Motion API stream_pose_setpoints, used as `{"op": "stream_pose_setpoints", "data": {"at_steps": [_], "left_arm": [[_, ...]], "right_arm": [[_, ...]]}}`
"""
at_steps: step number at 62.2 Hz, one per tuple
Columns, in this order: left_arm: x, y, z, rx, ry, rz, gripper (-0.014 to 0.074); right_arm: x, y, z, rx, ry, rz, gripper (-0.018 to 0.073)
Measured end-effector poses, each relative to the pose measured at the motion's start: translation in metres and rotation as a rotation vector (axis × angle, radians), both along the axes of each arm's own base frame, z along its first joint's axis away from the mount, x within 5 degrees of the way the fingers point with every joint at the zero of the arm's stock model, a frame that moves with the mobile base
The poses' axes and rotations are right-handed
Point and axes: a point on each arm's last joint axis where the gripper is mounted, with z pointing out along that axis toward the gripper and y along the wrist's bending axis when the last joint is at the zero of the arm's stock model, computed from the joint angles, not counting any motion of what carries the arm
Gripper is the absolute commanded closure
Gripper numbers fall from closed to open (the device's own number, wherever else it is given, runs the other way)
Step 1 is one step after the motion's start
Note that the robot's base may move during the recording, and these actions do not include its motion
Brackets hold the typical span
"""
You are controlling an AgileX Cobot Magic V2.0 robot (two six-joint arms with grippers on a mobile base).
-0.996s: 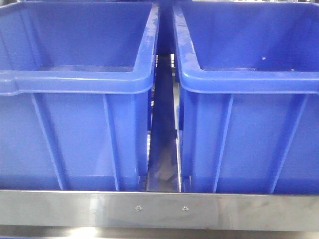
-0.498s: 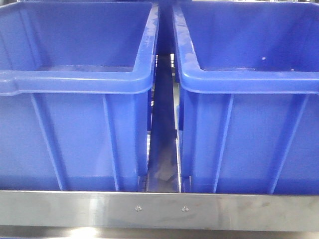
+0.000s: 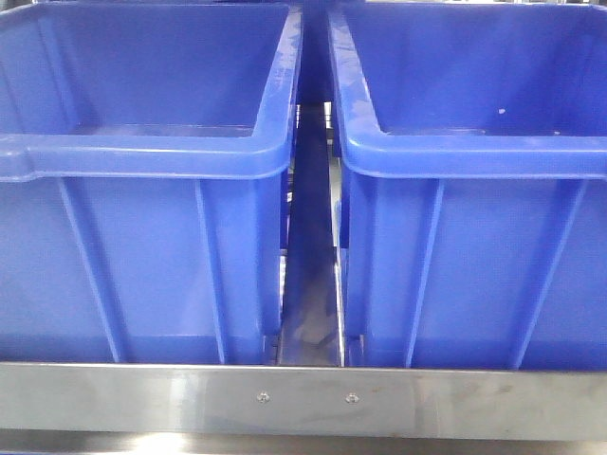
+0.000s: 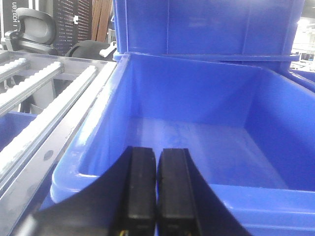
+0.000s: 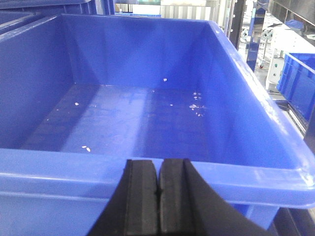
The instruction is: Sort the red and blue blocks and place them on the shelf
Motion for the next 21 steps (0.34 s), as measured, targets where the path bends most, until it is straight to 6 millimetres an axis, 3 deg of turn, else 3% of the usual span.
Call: {"op": "stream_pose_setpoints", "data": {"at_steps": [21], "left_arm": [[0.0,0.0,0.0,0.0,0.0,0.0,0.0472]], "right_arm": [[0.0,0.0,0.0,0.0,0.0,0.0,0.0505]]}}
